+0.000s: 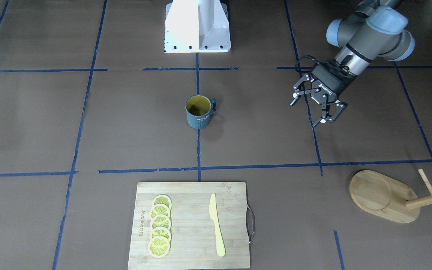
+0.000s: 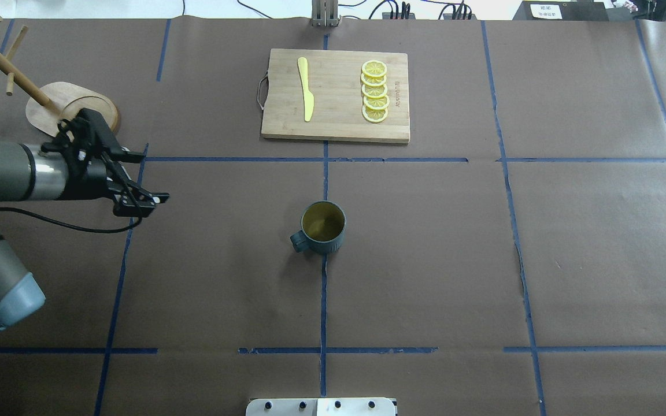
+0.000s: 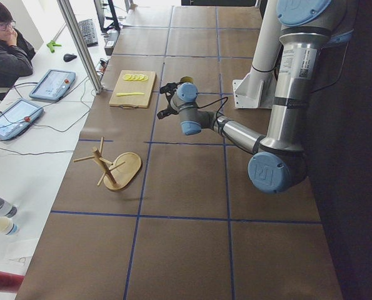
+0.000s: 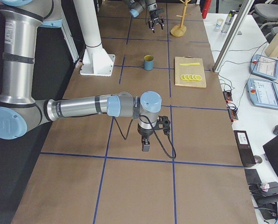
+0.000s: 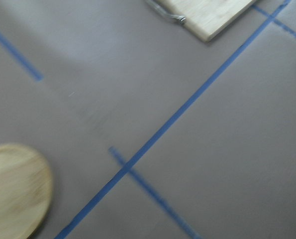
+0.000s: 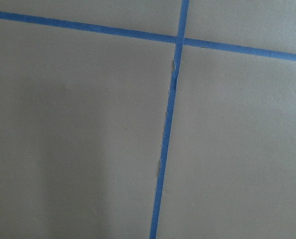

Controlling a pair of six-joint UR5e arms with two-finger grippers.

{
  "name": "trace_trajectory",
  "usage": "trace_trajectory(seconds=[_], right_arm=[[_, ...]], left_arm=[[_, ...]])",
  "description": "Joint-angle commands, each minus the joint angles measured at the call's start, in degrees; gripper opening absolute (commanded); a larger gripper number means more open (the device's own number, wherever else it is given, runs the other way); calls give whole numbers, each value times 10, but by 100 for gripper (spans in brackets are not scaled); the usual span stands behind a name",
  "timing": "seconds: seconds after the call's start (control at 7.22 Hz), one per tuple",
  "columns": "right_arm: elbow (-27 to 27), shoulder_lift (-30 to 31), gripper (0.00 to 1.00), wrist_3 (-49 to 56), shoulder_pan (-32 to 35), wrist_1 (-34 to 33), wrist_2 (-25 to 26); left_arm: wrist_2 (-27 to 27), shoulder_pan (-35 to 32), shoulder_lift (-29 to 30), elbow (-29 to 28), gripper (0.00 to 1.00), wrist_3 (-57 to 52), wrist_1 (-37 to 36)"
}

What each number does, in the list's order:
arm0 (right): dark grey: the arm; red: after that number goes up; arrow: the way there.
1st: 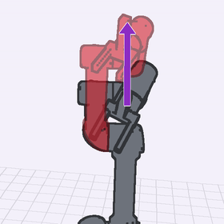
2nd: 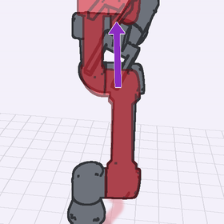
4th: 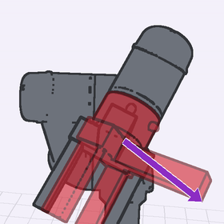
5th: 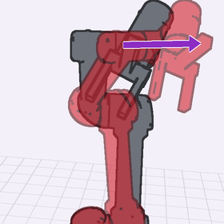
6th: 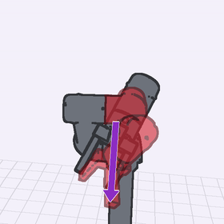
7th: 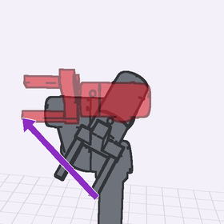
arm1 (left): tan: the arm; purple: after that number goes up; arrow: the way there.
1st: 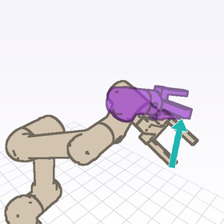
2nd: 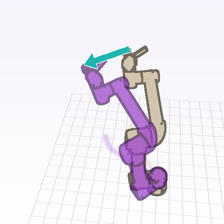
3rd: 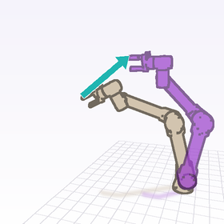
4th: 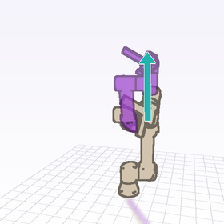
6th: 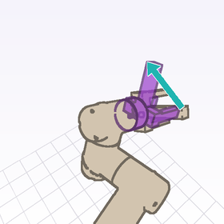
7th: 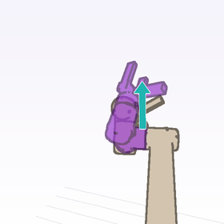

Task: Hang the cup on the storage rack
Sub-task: 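Reach the left gripper toward the teal mug's handle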

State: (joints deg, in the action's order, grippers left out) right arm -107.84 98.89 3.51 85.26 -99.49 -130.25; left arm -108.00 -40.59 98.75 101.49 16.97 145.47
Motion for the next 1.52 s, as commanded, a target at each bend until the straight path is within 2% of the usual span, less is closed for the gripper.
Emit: trace_trajectory(seconds=[0.0, 0.28, 0.69, 0.83, 0.97, 1.38], right_arm=[[0, 0, 100, -2, 0, 0, 0], [0, 0, 100, -3, 0, 0, 0], [-1, -1, 100, -4, 0, 0, 0], [-1, -6, 100, -7, 0, 0, 0], [-1, -9, 100, -10, 0, 0, -1], [-1, -9, 100, -10, 0, 0, -1]], left_arm=[[34, 62, 52, -56, 100, 0, 85], [173, 179, 100, -111, 100, 2, 133], [231, 230, 131, -132, 100, 2, 140], [254, 241, 158, -155, 100, 3, 140], [258, 245, 179, -175, 100, 3, 140], [258, 245, 183, -181, 99, 2, 139]])
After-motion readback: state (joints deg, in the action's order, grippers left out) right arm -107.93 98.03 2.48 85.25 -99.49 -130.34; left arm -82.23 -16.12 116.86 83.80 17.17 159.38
